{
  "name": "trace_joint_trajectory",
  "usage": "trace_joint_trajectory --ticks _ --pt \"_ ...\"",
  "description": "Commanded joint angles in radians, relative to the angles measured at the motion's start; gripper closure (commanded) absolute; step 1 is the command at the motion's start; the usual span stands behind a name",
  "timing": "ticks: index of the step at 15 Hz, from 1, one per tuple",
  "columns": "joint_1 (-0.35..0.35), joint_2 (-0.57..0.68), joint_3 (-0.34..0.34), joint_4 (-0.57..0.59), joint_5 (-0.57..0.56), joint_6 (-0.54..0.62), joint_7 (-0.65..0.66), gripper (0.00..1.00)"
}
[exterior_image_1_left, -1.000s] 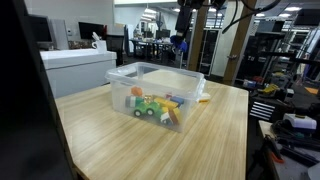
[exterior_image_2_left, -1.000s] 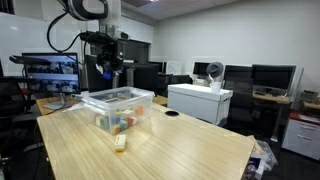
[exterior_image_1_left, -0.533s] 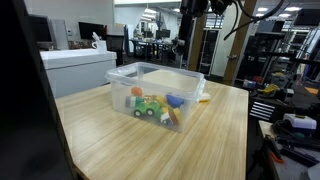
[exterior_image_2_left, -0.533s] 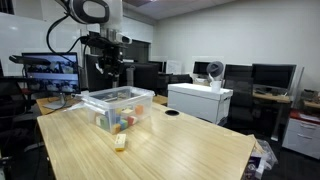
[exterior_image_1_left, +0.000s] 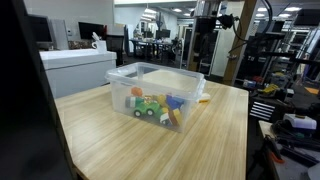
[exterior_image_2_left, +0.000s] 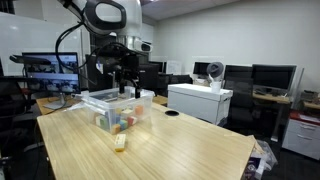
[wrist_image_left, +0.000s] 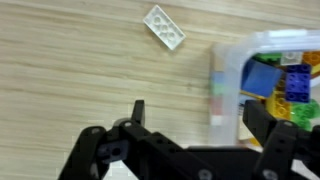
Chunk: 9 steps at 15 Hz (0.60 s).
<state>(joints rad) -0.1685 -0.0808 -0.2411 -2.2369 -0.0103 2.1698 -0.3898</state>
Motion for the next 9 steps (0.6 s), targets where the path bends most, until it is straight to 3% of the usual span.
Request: trace_joint_trajectory --ticks 1,9 --pt "-0.063 0.068 -0.032 -0.01 -0.107 0.037 0.07 0.0" --pt "-0.075 0.139 -0.018 -0.064 -0.23 0.018 0.007 0.0"
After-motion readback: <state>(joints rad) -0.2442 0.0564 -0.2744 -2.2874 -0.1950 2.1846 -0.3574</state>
